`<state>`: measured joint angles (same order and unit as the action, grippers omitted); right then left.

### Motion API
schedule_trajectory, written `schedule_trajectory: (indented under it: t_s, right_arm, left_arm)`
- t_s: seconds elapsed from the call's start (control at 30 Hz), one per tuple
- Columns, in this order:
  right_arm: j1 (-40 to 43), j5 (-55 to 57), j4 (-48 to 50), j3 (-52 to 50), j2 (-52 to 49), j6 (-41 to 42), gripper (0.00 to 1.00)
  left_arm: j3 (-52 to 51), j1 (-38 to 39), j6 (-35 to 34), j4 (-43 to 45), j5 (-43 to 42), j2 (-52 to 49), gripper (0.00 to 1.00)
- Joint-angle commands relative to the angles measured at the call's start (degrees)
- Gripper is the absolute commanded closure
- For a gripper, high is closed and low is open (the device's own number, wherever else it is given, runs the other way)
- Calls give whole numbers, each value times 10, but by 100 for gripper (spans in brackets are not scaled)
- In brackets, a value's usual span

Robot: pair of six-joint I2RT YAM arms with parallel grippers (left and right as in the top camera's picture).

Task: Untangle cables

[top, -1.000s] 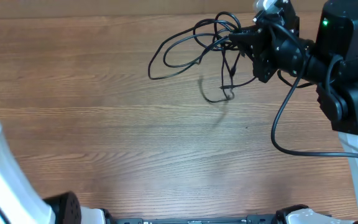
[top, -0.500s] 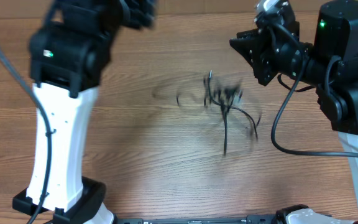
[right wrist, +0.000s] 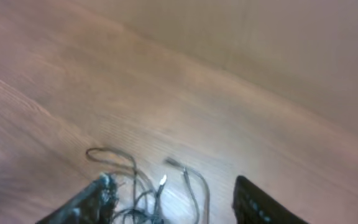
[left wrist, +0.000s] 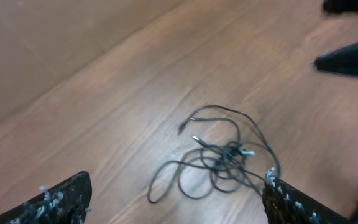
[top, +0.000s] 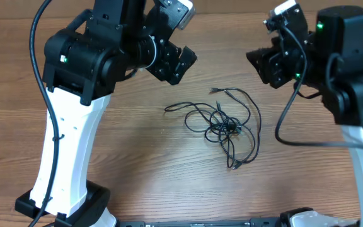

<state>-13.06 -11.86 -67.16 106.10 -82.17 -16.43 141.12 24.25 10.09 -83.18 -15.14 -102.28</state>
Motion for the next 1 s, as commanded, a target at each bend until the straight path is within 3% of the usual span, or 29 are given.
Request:
schedule_trajectory:
  t_s: [0.0, 0.17, 0.37, 0.97]
  right_arm:
    - [-5, -9, -6, -26, -46, 77, 43]
    - [-17, -9, 16, -121, -70, 108, 42]
    - [-18, -13, -11, -218, -72, 238, 41]
    - [-35, -19, 134, -496, -72, 245, 45]
  left_arm:
    - [17, -2, -7, 19, 63, 23, 10]
    - [38, -2, -15, 26, 89, 35, 4]
    - [40, -2, -15, 20, 137, 41, 2]
    - [40, -2, -13, 1, 137, 41, 1]
